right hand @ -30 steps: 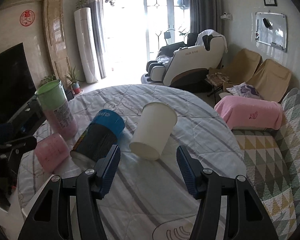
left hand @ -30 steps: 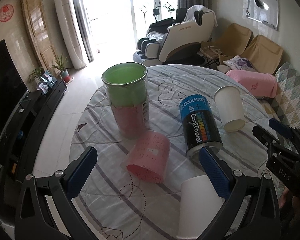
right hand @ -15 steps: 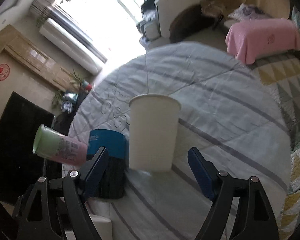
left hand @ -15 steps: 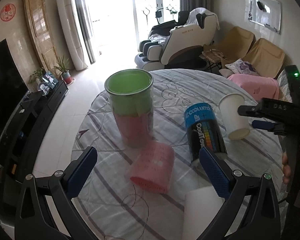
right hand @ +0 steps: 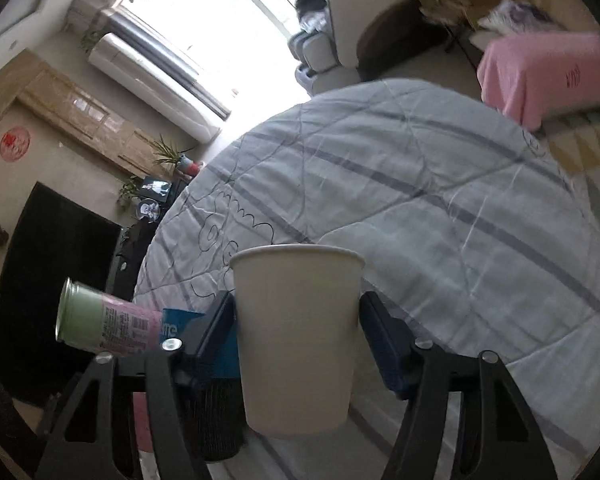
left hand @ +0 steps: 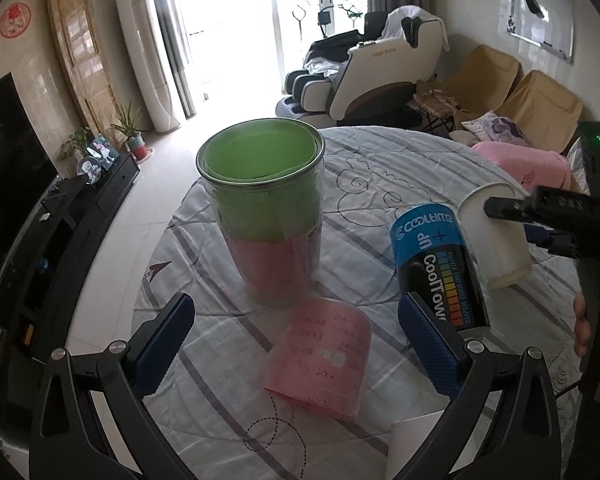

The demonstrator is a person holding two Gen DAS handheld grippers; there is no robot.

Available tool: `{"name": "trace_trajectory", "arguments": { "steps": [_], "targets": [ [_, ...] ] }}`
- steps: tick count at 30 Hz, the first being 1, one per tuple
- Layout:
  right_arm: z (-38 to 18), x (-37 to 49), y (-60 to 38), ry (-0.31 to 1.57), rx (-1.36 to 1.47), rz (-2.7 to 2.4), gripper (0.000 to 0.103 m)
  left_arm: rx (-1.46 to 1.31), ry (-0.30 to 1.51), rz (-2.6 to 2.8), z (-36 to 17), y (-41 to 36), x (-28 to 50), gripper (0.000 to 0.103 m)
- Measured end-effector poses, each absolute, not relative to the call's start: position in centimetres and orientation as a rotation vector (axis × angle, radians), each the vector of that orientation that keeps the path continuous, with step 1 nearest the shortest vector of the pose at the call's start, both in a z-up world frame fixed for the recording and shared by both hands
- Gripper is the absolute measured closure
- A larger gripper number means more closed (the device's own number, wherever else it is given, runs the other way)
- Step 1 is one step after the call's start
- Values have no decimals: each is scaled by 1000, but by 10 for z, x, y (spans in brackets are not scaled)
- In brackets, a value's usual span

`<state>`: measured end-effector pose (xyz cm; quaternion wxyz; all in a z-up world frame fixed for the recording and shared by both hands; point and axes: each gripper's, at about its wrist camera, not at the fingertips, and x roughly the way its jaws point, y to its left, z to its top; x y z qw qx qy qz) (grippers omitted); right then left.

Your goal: Flip cup upright

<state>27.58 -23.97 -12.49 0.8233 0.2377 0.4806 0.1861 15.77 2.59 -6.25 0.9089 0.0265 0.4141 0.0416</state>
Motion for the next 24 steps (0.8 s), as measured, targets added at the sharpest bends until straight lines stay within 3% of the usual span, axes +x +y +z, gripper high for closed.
{"name": "trace_trajectory", "arguments": {
  "steps": [14, 24],
  "targets": [
    [-104, 187, -230, 693, 219, 398, 37, 38, 868, 62, -63, 22, 143, 0],
    [-106, 149, -229, 591, 149, 397, 37, 38, 876, 68, -61, 23, 130, 0]
  ]
}}
